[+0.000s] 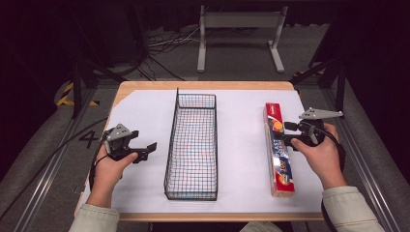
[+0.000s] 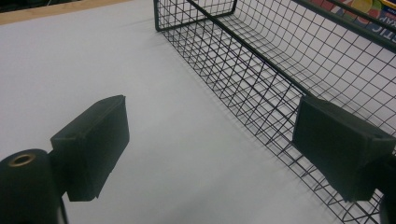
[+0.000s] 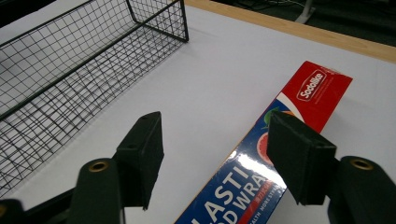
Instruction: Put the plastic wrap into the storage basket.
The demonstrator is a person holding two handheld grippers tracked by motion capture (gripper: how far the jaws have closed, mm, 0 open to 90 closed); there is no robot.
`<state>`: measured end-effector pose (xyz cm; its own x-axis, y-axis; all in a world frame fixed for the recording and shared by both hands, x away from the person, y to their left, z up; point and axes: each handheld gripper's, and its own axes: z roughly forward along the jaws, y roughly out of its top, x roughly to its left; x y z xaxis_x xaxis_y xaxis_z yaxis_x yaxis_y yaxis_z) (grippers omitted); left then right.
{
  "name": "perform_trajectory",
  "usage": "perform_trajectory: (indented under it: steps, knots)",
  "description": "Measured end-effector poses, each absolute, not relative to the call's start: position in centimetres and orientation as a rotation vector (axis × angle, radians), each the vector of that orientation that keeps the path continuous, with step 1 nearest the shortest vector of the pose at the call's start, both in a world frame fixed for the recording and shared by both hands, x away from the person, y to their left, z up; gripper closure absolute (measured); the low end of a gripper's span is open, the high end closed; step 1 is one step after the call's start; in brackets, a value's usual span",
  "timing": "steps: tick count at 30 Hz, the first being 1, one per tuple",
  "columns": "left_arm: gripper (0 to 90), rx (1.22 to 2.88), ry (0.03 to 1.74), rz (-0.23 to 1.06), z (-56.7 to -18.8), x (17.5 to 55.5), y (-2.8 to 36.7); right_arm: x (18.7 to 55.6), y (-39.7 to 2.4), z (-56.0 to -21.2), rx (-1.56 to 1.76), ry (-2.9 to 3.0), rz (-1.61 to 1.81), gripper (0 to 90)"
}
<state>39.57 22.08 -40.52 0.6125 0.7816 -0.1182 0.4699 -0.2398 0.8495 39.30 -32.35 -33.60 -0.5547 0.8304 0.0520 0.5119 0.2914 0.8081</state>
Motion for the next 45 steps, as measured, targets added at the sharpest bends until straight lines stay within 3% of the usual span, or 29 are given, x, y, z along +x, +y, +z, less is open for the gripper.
perform_trajectory:
  steps: [8,13,16,21,32,45]
  knots:
    - [11.6,1.888,1.006,0.41,-40.6,39.7,22.1,39.9,-32.8,-33.0,1.191,2.189,1.094,37.5]
    - [11.5,1.891,1.009,0.415,-40.6,39.8,22.1,40.3,-32.6,-33.3,1.203,2.159,1.029,35.5]
    - [11.5,1.885,1.01,0.413,-40.6,39.8,22.1,40.7,-32.2,-33.7,1.31,2.073,1.064,28.5]
    - [11.5,1.884,1.012,0.413,-40.6,39.7,22.1,41.0,-31.7,-34.0,1.423,1.998,1.048,30.2]
    - [11.5,1.881,1.014,0.418,-40.6,39.7,22.4,41.8,-30.0,-36.1,1.509,1.987,0.889,32.2]
    - [11.5,1.881,1.022,0.425,-40.7,39.5,22.5,42.4,-29.8,-38.4,1.736,1.956,0.768,25.6]
